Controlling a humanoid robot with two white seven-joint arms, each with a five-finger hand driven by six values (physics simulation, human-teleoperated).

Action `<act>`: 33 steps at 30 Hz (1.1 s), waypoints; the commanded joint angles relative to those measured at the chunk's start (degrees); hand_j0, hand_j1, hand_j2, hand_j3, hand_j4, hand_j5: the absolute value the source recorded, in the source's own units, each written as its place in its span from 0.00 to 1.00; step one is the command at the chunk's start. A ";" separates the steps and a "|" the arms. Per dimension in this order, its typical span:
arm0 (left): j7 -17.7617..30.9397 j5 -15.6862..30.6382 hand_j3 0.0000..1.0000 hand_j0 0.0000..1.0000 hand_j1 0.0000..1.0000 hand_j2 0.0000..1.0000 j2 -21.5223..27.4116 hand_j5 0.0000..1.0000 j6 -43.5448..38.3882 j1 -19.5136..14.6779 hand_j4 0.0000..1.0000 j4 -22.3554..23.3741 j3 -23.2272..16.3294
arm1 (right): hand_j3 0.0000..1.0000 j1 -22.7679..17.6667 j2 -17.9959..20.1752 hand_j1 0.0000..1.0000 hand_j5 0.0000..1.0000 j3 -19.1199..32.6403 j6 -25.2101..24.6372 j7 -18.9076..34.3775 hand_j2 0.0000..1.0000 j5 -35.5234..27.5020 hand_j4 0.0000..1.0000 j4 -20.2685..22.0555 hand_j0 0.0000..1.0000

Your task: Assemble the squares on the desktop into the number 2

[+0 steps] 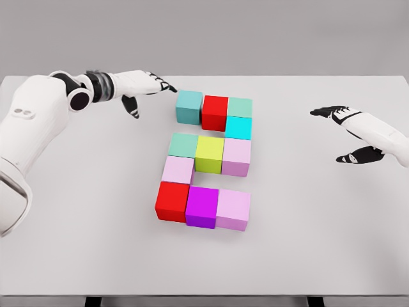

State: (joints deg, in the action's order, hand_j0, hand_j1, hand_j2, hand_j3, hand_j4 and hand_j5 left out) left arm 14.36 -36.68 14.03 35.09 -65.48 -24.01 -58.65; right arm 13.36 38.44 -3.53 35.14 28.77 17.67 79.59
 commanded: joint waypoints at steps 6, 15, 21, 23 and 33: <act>-0.03 0.21 1.00 1.00 1.00 1.00 0.03 1.00 -0.09 0.88 1.00 -0.43 0.20 | 1.00 0.00 0.06 1.00 1.00 0.01 -0.14 -0.03 1.00 -0.53 1.00 -0.05 1.00; 0.06 0.21 1.00 1.00 1.00 1.00 0.03 1.00 -0.09 1.14 1.00 -2.45 -0.06 | 1.00 -0.09 0.06 1.00 1.00 0.01 -0.14 -0.03 1.00 -0.53 1.00 -0.05 1.00; 0.06 0.21 1.00 1.00 1.00 1.00 0.21 1.00 -0.09 1.14 1.00 -2.54 -0.06 | 1.00 -0.09 0.06 1.00 1.00 0.01 -0.14 -0.03 1.00 -0.53 1.00 -0.05 1.00; 0.06 0.21 1.00 1.00 1.00 1.00 0.21 1.00 -0.09 1.14 1.00 -2.54 -0.06 | 1.00 -0.17 0.06 1.00 1.00 0.01 -0.14 -0.03 1.00 -0.53 1.00 -0.14 1.00; -0.38 1.35 1.00 1.00 1.00 1.00 7.15 1.00 -0.09 0.70 1.00 -2.97 0.56 | 1.00 -0.18 0.06 1.00 1.00 0.10 -0.14 -0.03 1.00 -0.53 1.00 -0.14 1.00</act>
State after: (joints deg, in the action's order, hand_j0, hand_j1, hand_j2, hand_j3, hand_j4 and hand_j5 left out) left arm 14.19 -35.85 18.94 35.08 -64.78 -26.66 -58.51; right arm 13.18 38.44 -3.45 35.14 28.77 17.57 79.42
